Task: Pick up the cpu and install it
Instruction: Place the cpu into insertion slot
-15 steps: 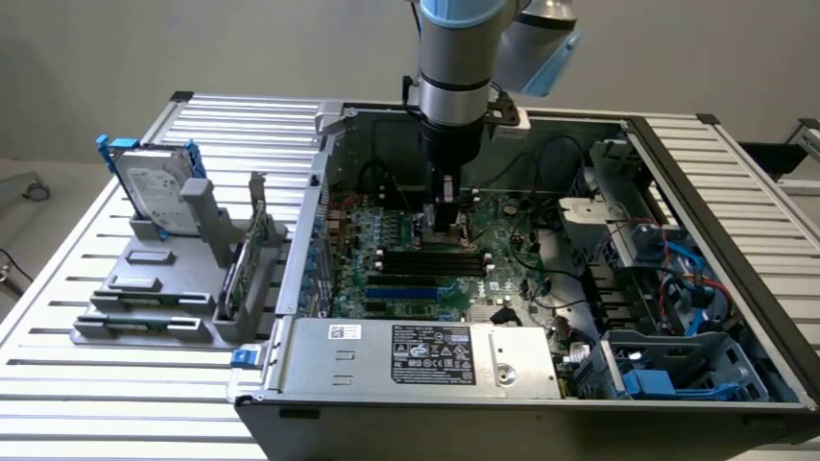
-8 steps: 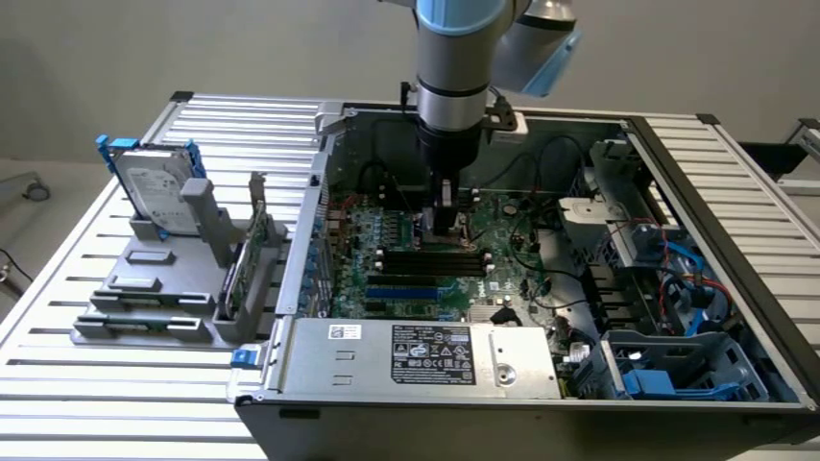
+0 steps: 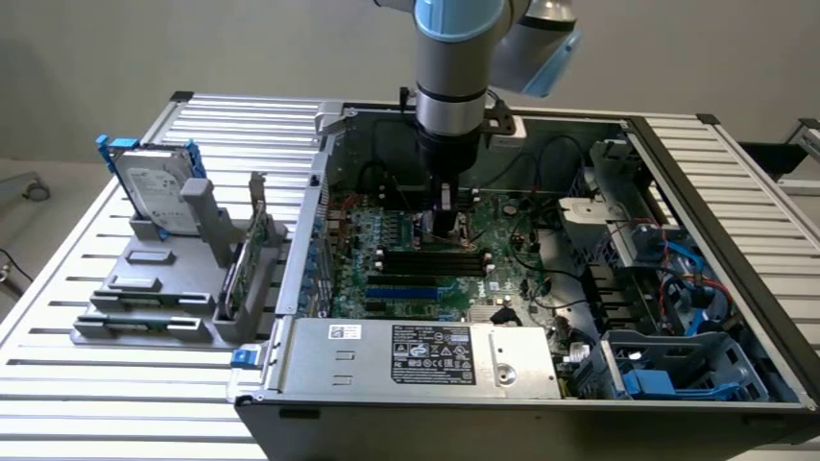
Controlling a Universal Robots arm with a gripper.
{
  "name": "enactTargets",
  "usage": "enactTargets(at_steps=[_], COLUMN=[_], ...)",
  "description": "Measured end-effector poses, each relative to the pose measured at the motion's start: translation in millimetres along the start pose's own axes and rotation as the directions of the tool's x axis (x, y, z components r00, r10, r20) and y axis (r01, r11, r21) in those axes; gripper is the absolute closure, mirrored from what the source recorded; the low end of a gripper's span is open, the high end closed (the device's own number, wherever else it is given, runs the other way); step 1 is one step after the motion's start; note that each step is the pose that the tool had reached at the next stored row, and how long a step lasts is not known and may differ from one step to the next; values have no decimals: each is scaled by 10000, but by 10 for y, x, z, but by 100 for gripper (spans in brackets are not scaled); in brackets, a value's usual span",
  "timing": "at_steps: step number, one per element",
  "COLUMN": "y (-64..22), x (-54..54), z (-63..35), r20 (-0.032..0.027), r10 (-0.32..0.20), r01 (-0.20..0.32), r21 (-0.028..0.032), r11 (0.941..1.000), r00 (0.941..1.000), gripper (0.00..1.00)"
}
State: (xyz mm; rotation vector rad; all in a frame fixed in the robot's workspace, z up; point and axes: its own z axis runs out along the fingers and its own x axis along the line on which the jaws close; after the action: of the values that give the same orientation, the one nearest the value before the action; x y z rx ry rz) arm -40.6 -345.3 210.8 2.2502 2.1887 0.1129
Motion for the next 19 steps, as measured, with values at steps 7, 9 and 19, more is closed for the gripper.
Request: enactTargets(at_steps=[7, 9, 19], y=[-2, -3, -5], x=[-2, -3, -4], z=[40, 50, 84], r20=[-1, 0, -1], r10=[-2, -2, -2], r01=[2, 2, 2], r21=[-35, -40, -49], r11=[10000, 10000, 10000], r00=[10000, 10000, 10000], gripper=[45, 45, 45])
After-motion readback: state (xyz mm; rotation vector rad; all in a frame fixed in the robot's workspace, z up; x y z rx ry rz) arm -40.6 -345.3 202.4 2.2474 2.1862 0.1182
